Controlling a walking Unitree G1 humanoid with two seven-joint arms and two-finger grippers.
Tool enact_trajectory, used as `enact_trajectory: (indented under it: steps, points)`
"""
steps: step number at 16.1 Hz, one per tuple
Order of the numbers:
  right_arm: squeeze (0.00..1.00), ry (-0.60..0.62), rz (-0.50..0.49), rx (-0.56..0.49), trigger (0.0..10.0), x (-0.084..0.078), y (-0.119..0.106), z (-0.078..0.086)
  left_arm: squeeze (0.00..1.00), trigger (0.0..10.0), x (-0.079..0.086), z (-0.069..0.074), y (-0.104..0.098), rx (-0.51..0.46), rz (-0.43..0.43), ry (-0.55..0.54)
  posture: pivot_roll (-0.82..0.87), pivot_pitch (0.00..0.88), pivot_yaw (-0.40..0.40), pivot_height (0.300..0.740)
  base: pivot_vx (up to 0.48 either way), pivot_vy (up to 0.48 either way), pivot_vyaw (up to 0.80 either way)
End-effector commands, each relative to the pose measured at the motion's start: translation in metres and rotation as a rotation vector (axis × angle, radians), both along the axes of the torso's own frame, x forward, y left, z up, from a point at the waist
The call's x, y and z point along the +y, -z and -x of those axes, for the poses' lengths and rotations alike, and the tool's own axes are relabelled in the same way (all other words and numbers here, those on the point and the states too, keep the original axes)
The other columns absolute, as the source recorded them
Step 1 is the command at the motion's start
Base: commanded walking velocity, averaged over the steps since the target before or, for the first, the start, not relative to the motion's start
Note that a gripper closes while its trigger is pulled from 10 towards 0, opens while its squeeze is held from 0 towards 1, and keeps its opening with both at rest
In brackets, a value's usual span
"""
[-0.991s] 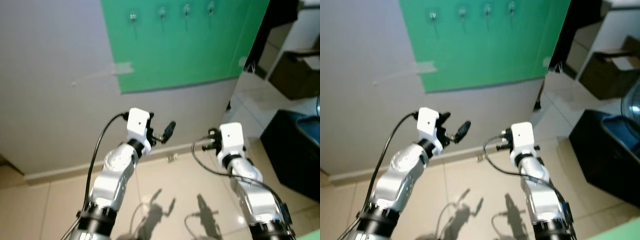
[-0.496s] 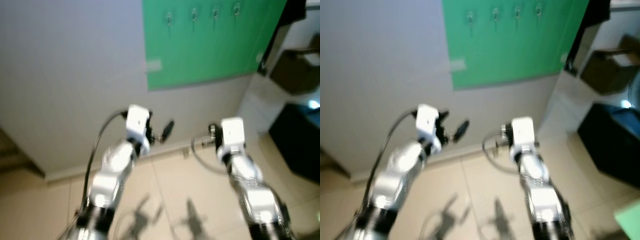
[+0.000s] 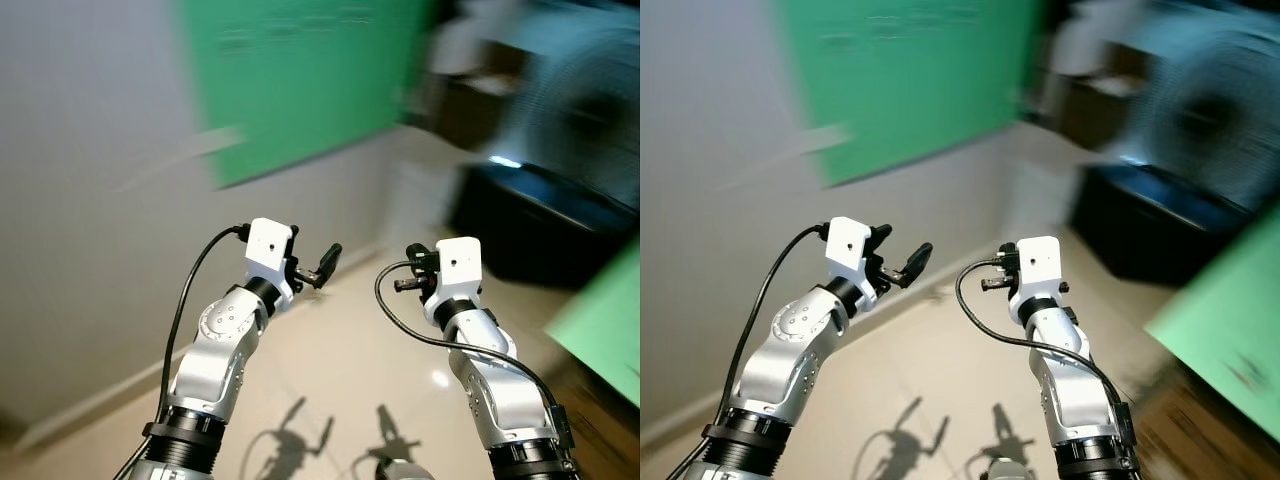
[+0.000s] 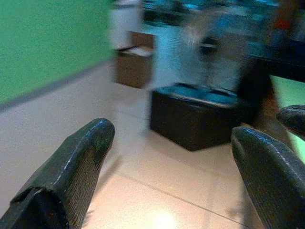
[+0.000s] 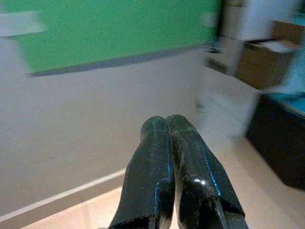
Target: Hang keys on a hook
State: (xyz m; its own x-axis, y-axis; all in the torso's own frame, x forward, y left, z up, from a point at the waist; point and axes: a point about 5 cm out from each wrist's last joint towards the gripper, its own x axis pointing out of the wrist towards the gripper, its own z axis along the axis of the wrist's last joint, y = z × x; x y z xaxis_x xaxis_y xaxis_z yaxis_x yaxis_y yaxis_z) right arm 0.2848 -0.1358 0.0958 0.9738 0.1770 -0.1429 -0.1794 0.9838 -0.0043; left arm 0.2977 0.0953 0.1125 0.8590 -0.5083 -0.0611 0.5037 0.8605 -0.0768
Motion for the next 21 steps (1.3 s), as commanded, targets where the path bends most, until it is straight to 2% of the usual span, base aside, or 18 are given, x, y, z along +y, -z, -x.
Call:
enact_trajectory:
  steps: [1, 8, 10, 18, 21]
  points:
    - [0.0, 0.009, 0.0, -0.004, 10.0, -0.002, -0.0025, 0.0, 0.0, 10.0, -0.0026, 0.0003, -0.0034, -0.011, -0.004, 0.011, -0.1, 0.0, 0.028, 0.74, 0.0, 0.0, -0.76]
    - [0.0, -0.003, 0.024, -0.006, 10.0, -0.0017, -0.0025, 0.0006, 0.0, 10.0, -0.0044, -0.0006, -0.0034, -0.057, -0.059, 0.046, -0.1, 0.0, 0.026, 0.74, 0.0, 0.0, -0.76]
    - [0.04, -0.003, 0.022, -0.003, 10.0, -0.0016, -0.0015, 0.0016, 0.0, 10.0, -0.0034, -0.0009, -0.0051, -0.066, -0.058, 0.055, -0.11, 0.0, 0.028, 0.74, 0.0, 0.0, -0.76]
    - [0.06, 0.007, 0.016, 0.003, 10.0, -0.0029, 0.0008, 0.0042, 0.0, 10.0, -0.0104, 0.0035, -0.0085, -0.111, -0.051, 0.155, -0.11, 0.0, 0.036, 0.74, 0.0, -0.48, -0.76]
    - [0.07, 0.027, 0.048, 0.013, 10.0, -0.0038, 0.0024, 0.0029, 0.0, 10.0, -0.0114, 0.0024, -0.0061, -0.11, -0.095, 0.144, -0.11, 0.0, 0.032, 0.74, 0.0, 0.0, -0.5]
